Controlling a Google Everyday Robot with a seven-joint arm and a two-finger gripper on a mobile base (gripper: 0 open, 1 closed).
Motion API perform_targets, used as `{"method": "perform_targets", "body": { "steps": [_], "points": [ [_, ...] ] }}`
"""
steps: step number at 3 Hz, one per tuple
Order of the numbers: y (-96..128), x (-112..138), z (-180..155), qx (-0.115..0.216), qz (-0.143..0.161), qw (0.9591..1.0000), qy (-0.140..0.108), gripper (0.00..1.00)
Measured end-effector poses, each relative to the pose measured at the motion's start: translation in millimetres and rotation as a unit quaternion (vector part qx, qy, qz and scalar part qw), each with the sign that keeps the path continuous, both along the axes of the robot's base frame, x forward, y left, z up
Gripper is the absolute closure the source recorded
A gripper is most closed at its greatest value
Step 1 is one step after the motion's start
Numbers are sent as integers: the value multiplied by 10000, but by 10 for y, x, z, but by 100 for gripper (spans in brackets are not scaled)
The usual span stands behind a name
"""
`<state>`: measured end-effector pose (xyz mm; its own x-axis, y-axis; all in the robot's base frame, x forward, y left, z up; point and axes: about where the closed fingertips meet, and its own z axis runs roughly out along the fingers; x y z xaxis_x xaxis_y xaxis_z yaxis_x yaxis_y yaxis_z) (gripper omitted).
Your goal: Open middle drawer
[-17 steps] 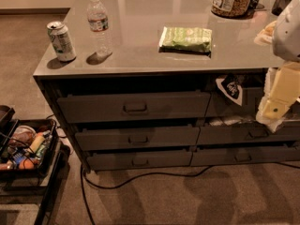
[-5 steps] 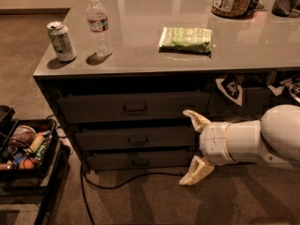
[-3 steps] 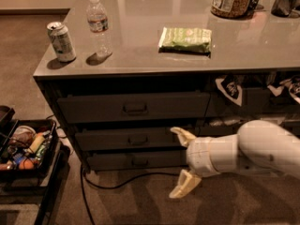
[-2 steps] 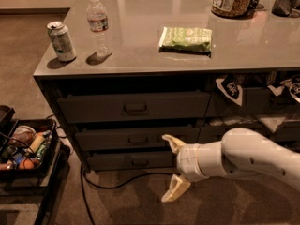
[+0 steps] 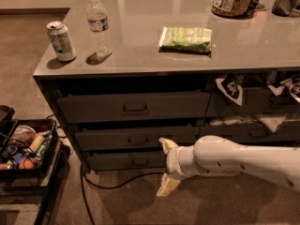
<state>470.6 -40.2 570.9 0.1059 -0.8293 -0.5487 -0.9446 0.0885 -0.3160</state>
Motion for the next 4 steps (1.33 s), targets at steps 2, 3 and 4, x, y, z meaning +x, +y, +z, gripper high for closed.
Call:
{"method": "perform_targets", "body": {
  "steps": [2,3,4],
  "points": [
    [-181,220,-294,-178,-204,9996,-38,0],
    [-671,411,-233,-103,109,9998,-151,0],
    [-876,487,-192,-110,197,9996,-173,0]
  ]
}}
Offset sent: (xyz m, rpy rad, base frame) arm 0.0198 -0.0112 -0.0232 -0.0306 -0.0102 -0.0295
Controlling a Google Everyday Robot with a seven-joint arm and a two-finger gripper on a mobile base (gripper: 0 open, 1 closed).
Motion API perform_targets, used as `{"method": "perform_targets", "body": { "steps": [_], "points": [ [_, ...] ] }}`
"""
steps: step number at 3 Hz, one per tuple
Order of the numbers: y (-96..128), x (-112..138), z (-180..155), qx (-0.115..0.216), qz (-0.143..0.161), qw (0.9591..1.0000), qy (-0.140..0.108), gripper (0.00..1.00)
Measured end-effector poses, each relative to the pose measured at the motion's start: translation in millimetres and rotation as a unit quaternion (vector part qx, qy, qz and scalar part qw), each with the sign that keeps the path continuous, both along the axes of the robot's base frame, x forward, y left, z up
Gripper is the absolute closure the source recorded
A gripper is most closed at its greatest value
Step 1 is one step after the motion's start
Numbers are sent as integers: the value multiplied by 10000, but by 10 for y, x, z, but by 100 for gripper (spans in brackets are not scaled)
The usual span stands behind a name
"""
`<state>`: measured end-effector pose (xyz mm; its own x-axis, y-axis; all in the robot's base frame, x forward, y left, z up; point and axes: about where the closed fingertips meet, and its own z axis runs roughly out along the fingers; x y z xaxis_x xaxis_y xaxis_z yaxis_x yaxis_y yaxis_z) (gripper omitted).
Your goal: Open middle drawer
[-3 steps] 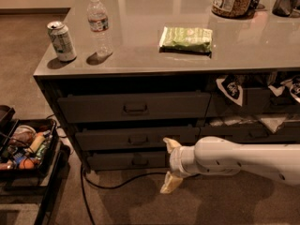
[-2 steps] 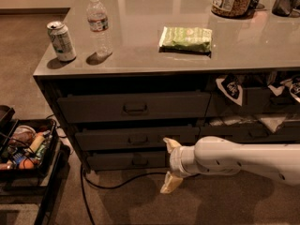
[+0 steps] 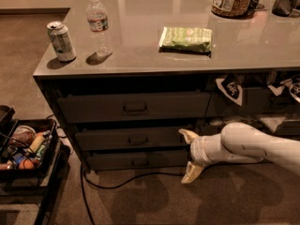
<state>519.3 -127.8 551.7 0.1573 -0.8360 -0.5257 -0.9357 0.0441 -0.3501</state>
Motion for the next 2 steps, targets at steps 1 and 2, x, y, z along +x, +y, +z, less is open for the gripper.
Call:
{"method": "perform_targets", "body": {
  "steps": [1,2],
  "points": [
    [70,179,-125,163,233,9995,-133,0],
    [74,174,-127,156,233,9995,-131,0]
  ]
}}
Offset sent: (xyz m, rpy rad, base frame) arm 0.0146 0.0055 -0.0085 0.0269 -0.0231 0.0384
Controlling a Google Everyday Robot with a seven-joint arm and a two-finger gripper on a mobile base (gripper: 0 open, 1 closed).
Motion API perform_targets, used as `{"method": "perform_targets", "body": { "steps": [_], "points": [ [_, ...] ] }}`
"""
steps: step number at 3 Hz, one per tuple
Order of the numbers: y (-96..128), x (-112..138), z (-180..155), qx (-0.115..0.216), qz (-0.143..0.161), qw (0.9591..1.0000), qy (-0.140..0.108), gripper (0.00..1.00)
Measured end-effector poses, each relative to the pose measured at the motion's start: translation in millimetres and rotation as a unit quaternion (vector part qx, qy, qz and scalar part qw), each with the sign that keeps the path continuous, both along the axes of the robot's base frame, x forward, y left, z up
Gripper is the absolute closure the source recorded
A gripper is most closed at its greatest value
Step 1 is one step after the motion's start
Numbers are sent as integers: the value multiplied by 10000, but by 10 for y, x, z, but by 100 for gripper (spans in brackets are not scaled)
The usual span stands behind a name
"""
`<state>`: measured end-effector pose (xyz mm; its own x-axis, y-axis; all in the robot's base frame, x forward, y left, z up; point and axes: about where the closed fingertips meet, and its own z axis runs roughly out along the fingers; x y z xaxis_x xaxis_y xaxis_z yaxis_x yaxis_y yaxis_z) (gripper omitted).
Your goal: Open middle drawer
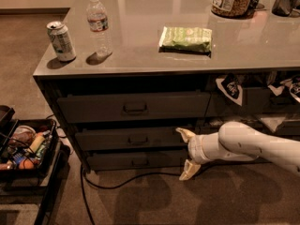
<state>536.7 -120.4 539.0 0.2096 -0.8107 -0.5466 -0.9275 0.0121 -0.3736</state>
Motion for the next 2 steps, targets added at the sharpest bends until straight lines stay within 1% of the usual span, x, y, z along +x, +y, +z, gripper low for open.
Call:
{"method": "perform_targets", "body": {
  "steps": [1,2],
  "points": [
    [126,43,-267,83,83,9999,98,0],
    [362,219,-577,128,300,9994,139,0]
  ]
}}
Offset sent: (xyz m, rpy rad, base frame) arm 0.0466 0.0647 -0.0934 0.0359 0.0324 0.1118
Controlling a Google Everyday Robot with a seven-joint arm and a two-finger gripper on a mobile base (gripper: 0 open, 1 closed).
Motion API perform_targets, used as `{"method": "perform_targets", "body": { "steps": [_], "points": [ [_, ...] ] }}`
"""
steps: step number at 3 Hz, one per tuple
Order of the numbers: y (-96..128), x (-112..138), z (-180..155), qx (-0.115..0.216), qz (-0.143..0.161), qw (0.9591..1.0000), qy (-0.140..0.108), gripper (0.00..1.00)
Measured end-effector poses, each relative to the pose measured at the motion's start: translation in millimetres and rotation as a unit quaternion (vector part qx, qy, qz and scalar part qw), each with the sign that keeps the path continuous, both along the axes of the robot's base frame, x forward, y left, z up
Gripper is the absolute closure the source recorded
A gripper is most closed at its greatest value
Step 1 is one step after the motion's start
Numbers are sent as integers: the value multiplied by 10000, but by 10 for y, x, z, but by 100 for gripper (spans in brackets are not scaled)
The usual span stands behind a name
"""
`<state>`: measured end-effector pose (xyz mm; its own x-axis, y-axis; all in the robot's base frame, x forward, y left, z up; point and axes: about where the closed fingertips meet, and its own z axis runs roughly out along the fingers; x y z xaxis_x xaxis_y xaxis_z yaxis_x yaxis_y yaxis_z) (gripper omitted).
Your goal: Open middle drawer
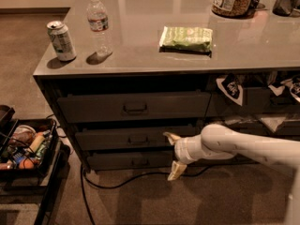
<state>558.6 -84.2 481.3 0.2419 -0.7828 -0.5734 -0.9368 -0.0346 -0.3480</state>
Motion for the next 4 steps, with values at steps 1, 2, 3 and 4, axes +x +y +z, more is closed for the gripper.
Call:
{"method": "perform_targets", "body": {
  "steps": [1,2,3,4],
  "points": [
    [144,266,-197,-94,207,9997,-71,0],
    [196,542,-246,-143,139,9994,-281,0],
    [171,761,-335,-16,-131,9987,-502,0],
    [170,778,-348,-10,-154,9985,-516,0]
  ]
}}
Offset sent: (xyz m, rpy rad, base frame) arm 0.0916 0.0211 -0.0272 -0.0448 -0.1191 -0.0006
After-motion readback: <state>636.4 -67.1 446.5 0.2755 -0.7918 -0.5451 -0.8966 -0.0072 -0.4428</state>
